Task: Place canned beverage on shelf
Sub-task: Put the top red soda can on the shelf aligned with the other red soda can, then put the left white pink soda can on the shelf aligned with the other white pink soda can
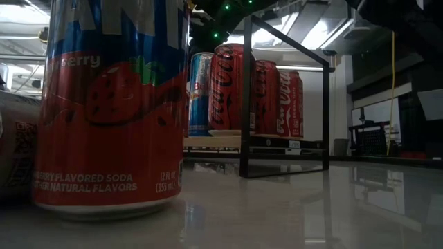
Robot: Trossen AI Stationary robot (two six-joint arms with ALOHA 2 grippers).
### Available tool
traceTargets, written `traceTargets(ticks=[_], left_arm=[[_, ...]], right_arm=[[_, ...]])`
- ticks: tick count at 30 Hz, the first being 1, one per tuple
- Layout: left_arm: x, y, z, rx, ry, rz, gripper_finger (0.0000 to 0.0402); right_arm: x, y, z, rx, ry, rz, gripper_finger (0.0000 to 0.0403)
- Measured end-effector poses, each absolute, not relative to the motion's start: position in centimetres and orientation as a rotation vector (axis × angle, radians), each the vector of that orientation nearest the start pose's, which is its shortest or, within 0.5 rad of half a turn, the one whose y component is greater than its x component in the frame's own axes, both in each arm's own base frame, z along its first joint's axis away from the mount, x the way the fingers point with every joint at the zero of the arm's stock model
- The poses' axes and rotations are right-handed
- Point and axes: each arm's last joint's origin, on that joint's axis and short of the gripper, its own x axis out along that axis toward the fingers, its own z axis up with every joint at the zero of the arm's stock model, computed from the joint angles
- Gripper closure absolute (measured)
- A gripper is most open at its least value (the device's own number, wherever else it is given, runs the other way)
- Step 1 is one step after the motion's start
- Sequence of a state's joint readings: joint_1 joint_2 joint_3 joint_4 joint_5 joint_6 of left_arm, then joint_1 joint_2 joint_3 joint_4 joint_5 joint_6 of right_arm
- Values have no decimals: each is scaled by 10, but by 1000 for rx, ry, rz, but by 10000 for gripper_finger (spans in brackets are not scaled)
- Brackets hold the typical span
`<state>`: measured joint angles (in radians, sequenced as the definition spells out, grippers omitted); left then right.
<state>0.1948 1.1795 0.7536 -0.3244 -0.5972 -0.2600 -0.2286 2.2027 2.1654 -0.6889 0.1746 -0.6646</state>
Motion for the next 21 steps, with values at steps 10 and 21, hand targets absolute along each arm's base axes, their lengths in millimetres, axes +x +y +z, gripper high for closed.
traceTargets(ticks=[10,21], left_arm=[[211,42,265,-143,542,655,251],[196,11,282,-256,515,223,251]], right_arm=[[471,-112,331,-610,844,-136,56],[456,-75,364,-647,869,-80,56]])
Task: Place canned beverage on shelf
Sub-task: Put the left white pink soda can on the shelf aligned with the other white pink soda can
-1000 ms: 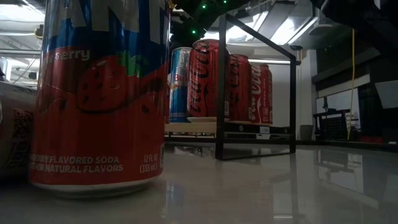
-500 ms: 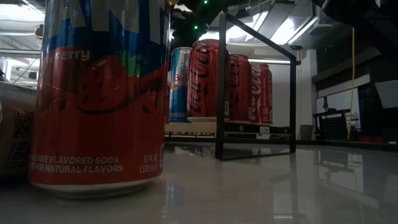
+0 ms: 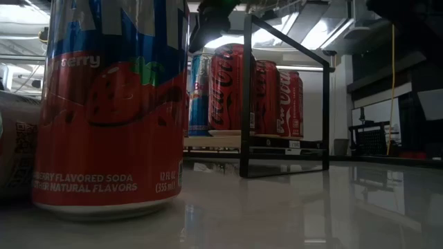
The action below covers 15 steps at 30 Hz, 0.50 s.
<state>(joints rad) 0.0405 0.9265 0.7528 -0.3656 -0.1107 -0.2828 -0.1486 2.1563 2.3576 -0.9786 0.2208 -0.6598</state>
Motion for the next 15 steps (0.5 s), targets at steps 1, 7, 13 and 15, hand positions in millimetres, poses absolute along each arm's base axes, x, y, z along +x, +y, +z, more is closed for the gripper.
traceTargets(ticks=[1,7,13,15], left_arm=[[196,10,282,-272,514,221,251],[195,6,282,-291,520,176,249],[195,4,282,-315,531,119,206],[195,3,281,-339,546,107,180]], right_arm=[[454,-70,366,-655,873,-81,56],[450,-45,372,-700,888,-72,56],[451,-25,370,-729,894,-52,56],[451,-20,370,-735,899,-39,56]])
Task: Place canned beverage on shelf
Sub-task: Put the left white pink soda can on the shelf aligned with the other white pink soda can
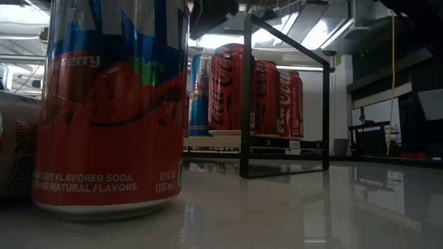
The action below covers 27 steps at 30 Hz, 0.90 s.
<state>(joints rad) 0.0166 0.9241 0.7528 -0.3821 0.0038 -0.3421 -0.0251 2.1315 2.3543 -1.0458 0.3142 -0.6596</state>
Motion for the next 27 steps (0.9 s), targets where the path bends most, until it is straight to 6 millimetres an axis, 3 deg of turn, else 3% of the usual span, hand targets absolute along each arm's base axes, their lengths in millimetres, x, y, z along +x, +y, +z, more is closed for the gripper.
traceTargets(ticks=[7,12,20,27], left_arm=[[187,-5,270,-483,695,75,80],[181,-16,264,-624,818,36,35],[177,-39,264,-842,887,17,31],[174,-60,262,-1099,880,211,32]], right_arm=[[450,-9,369,-747,896,-13,56],[451,-8,369,-743,892,-3,56],[451,-8,369,-739,889,6,56],[451,-7,369,-721,876,48,56]])
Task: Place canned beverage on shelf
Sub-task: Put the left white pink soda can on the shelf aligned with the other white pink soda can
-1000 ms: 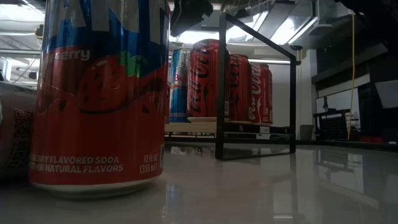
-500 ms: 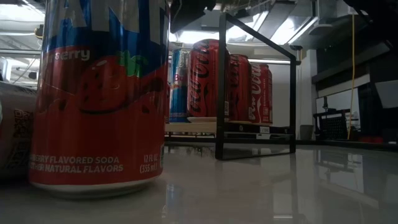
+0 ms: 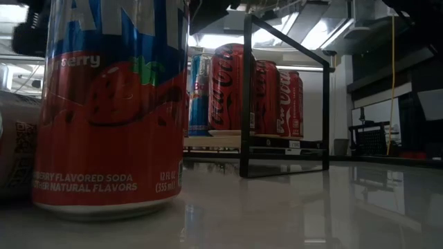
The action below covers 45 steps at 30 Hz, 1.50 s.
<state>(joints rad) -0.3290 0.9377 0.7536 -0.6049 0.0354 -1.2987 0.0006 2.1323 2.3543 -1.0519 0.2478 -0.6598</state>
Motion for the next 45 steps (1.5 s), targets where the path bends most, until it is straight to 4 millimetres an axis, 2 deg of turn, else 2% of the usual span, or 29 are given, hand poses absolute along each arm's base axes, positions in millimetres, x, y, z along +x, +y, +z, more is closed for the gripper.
traceTargets(ticks=[5,12,20,37,45], left_arm=[[176,-82,251,-1157,918,295,32],[187,-114,221,-1146,1018,409,33],[203,-140,193,-1137,1042,433,33],[214,-165,160,-1078,1060,427,33],[212,-169,156,-1053,1072,420,33]], right_arm=[[451,-7,368,-720,883,53,56],[450,-6,367,-708,886,84,56],[450,-6,367,-708,889,85,56],[450,-6,367,-697,882,110,56],[450,-5,367,-695,880,115,56]])
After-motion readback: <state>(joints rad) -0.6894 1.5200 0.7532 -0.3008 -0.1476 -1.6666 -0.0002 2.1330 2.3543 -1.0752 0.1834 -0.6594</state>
